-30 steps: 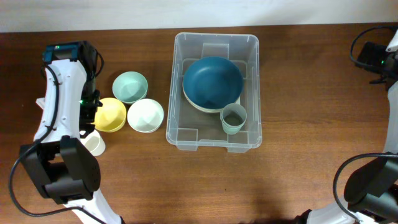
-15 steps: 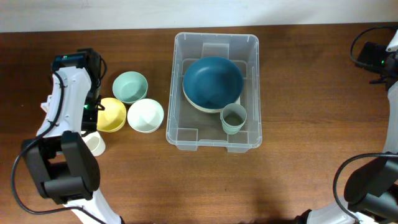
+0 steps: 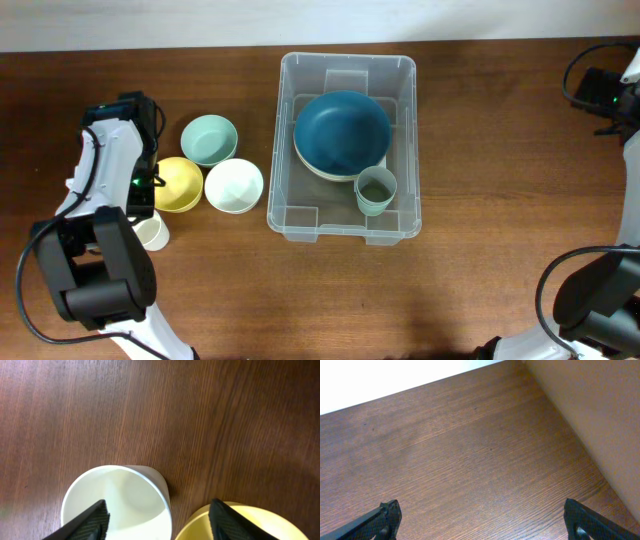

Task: Pack container
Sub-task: 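Move the left gripper back to the white cup and grasp it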

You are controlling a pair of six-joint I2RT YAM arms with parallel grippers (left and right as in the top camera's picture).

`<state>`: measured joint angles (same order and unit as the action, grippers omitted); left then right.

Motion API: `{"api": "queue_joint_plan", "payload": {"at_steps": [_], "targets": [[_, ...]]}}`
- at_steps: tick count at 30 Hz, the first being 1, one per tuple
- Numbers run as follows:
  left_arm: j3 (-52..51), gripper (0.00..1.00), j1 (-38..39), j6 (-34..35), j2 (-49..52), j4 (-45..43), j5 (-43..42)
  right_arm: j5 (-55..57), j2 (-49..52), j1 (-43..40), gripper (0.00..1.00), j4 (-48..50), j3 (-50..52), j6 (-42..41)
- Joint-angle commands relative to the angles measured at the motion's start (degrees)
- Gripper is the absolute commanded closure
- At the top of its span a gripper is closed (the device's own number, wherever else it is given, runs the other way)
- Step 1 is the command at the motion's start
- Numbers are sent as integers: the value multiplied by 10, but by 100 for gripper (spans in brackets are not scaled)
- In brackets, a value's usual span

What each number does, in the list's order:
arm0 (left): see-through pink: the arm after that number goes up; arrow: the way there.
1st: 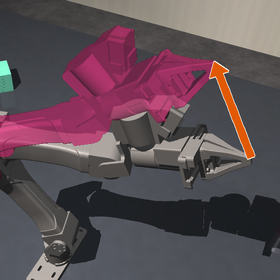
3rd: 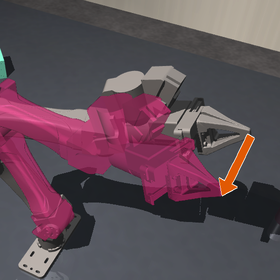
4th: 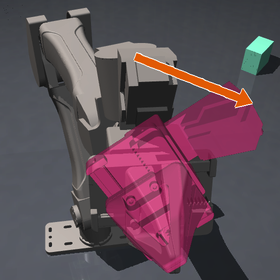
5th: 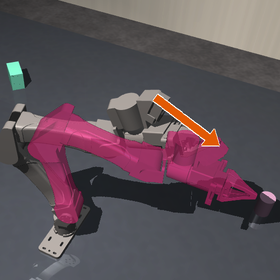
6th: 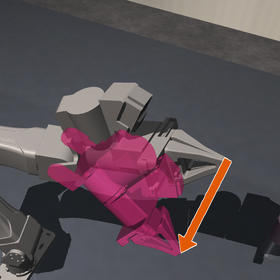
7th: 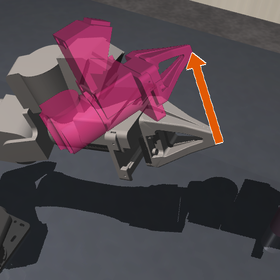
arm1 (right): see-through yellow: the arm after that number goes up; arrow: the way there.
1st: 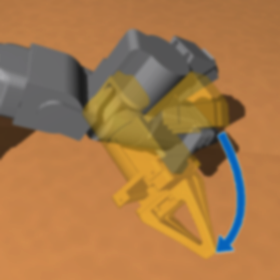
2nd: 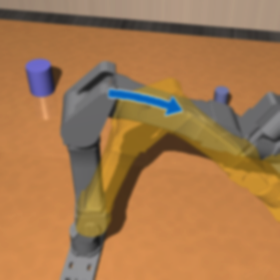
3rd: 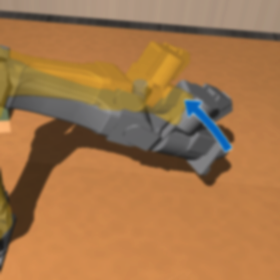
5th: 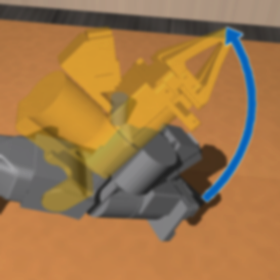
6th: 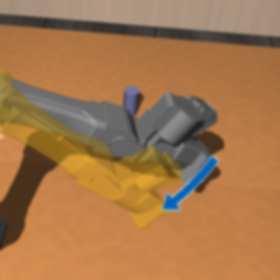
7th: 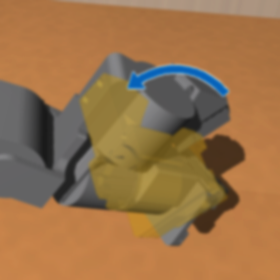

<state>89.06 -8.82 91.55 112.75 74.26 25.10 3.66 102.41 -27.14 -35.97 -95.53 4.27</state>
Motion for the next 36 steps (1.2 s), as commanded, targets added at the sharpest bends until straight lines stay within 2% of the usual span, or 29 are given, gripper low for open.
{"api": "queue_joint_plan", "payload": {"at_steps": [1, 7, 9, 11, 17, 20, 25, 28, 36], "targets": [[-20, 36, -2, 6, -2, -10, -1, 7, 2, -3, 1, 1, -3, -7], [-49, 38, -3, 5, -2, -40, -9, 7, 2, -3, 1, 1, -3, -7], [-56, 47, -3, 5, -2, -52, -10, 7, 2, -3, 1, 1, -3, -7], [-56, 51, -2, 5, -2, -54, -13, 7, 2, -3, 1, 1, -3, -7], [-58, 59, -2, 1, -2, -56, -20, 7, 2, -3, 1, 1, -3, -7], [-58, 70, -3, 1, -2, -57, -20, 7, 2, -3, 1, 1, -3, -7], [-58, 95, -3, 1, -2, -54, -35, 7, 2, -3, 1, 1, -3, -7], [-58, 99, -3, 1, -2, -54, -37, 7, 2, -3, 1, 1, -3, -7], [-57, 99, -3, 1, -3, -40, -13, 7, 2, -3, 1, 1, -3, -7]]}}
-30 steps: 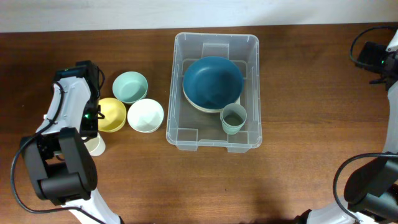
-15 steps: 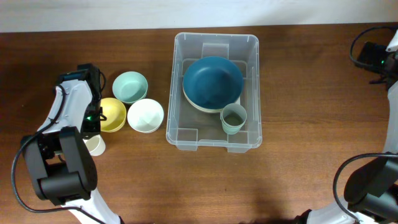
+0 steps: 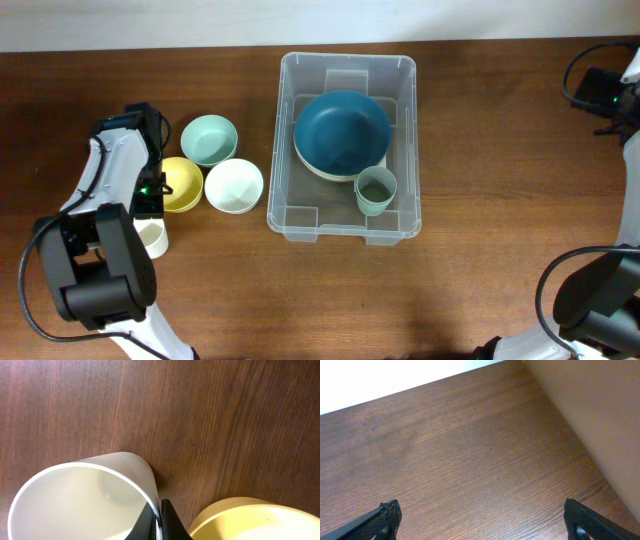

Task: Pack container
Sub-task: 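Move the left gripper back to the white cup and grasp it, then carry the white cup into the container onto the grey cup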

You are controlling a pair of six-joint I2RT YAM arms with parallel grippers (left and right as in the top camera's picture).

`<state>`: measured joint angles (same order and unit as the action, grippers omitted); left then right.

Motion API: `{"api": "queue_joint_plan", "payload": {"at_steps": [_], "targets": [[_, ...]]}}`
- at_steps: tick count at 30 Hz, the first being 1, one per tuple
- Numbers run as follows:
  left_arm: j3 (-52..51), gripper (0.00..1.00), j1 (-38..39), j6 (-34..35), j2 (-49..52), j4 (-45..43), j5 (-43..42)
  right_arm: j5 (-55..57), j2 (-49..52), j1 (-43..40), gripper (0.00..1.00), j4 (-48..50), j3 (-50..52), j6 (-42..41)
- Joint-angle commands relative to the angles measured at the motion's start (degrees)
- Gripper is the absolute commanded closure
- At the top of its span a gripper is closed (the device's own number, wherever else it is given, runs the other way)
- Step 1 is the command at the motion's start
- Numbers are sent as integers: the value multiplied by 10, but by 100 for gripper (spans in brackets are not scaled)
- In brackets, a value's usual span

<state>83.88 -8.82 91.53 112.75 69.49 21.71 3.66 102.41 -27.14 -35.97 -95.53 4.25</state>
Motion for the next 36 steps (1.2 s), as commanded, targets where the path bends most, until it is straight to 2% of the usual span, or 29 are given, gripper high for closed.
{"api": "queue_joint_plan", "payload": {"at_steps": [1, 6, 9, 10, 14, 16, 19, 20, 22, 25, 28, 31, 36], "targets": [[-5, 99, -3, 2, -5, 11, 35, 7, 2, -3, 1, 1, -3, -6], [12, 99, -3, -4, -30, 28, 105, 7, 2, -3, 1, 1, -3, -6], [40, 100, -2, -53, -54, 26, 142, 7, 2, -3, 1, 1, -3, -6], [55, 99, -2, -80, -63, 21, 150, 7, 2, -3, 1, 1, -3, -6], [115, 99, -1, -282, -94, -63, 134, 7, 2, -3, 1, 1, -3, -6], [134, 99, 0, -400, -99, -115, 82, 7, 2, -3, 1, 1, -3, -6], [155, 99, 5, -598, -101, -212, -90, 7, 2, -3, 1, 1, -3, -6], [158, 99, 8, -660, -101, -246, -171, 7, 2, -3, 1, 1, -3, -6], [158, 99, 15, -715, -101, -310, -311, 7, 2, -3, 1, 1, -3, -6], [158, 99, 35, -734, -101, -366, -430, 7, 2, -3, 1, 1, -3, -6], [158, 99, 66, -767, -101, -376, -480, 7, 2, -3, 1, 1, -3, -6], [158, 99, 112, -818, -101, -360, -493, 7, 2, -3, 1, 1, -3, -6], [158, 99, 212, -965, -101, -315, -494, 7, 2, -3, 1, 1, -3, -6]]}}
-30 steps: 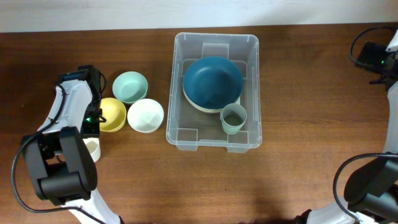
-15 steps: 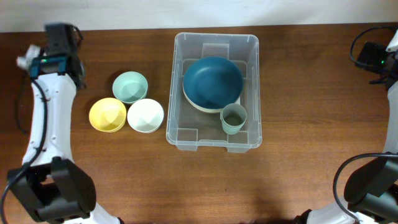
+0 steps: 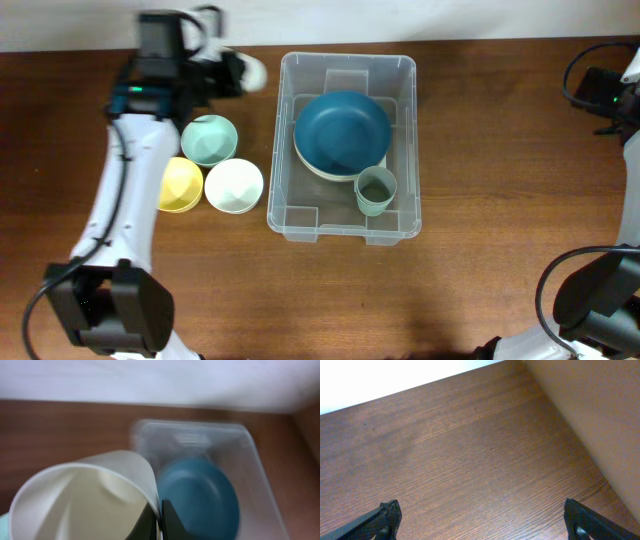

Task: Pack container
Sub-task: 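Carry the white cup into the container onto the grey cup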

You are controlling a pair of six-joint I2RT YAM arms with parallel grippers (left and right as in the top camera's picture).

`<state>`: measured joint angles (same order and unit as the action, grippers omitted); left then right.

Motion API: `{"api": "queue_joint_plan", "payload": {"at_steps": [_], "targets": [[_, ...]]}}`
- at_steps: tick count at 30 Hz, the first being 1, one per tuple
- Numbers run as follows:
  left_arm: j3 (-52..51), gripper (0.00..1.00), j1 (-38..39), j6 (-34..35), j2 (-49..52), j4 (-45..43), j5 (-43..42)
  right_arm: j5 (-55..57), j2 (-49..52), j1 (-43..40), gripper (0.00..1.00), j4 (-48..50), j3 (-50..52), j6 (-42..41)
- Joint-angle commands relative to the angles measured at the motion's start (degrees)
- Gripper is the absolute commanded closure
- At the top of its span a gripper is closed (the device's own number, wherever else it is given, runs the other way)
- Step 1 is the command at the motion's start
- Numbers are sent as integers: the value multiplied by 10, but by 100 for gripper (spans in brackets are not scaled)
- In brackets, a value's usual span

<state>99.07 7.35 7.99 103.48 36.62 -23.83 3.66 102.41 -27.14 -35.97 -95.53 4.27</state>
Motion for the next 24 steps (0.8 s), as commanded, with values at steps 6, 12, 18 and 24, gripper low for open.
{"api": "queue_joint_plan", "payload": {"at_steps": [6, 12, 18, 24], "targets": [[6, 99, 183, -252, -9, 69, -36, 7, 2, -3, 1, 1, -3, -7], [6, 99, 275, -279, -9, 114, 39, 7, 2, -3, 1, 1, -3, -7], [6, 99, 314, -278, -9, 140, 83, 7, 2, -3, 1, 1, -3, -7], [6, 99, 324, -278, -9, 164, 82, 7, 2, -3, 1, 1, -3, -7]]}}
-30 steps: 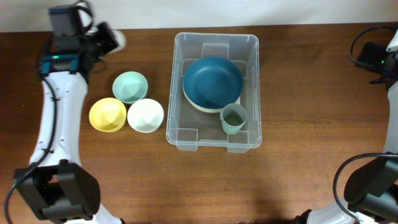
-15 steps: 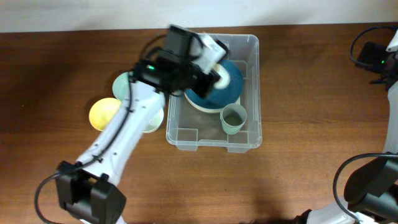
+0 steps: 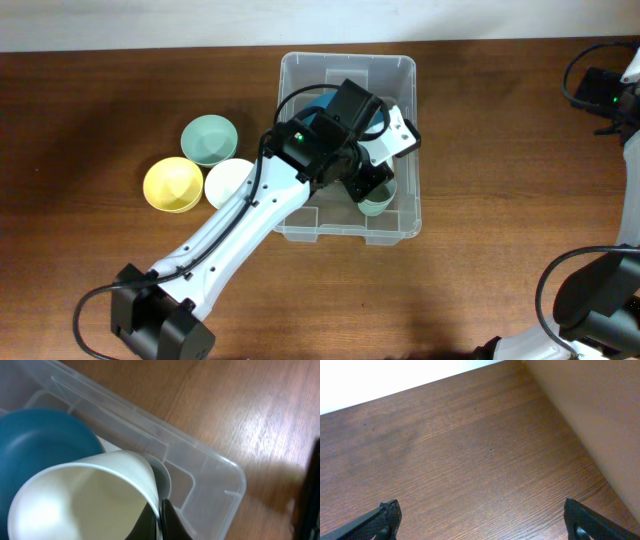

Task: Pack container
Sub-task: 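Carry the white cup into the container onto the grey cup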

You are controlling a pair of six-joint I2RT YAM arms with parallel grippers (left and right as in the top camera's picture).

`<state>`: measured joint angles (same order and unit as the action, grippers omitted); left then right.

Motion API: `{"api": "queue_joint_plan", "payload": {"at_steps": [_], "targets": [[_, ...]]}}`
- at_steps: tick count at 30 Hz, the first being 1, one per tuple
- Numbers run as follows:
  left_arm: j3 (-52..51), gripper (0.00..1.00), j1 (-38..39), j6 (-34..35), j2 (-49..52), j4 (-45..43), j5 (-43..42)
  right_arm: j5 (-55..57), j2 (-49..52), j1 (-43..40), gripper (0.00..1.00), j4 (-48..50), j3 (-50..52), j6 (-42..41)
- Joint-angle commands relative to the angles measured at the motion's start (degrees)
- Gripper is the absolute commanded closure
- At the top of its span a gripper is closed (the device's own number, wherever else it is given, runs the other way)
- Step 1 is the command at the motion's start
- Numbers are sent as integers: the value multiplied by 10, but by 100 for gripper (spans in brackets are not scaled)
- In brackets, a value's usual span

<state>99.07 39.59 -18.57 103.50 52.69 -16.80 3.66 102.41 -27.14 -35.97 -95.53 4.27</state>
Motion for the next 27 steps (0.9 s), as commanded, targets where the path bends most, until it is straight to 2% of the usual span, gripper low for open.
{"api": "queue_joint_plan", "payload": {"at_steps": [1, 24, 26, 27], "targets": [[6, 99, 2, -13, -9, 5, 12, 7, 2, -3, 1, 1, -3, -7], [5, 94, 16, -13, 6, 16, 12, 7, 2, -3, 1, 1, -3, -7], [5, 83, 16, -13, 6, 17, 12, 7, 2, -3, 1, 1, -3, -7], [5, 67, 16, -13, 6, 17, 12, 7, 2, -3, 1, 1, -3, -7]]}}
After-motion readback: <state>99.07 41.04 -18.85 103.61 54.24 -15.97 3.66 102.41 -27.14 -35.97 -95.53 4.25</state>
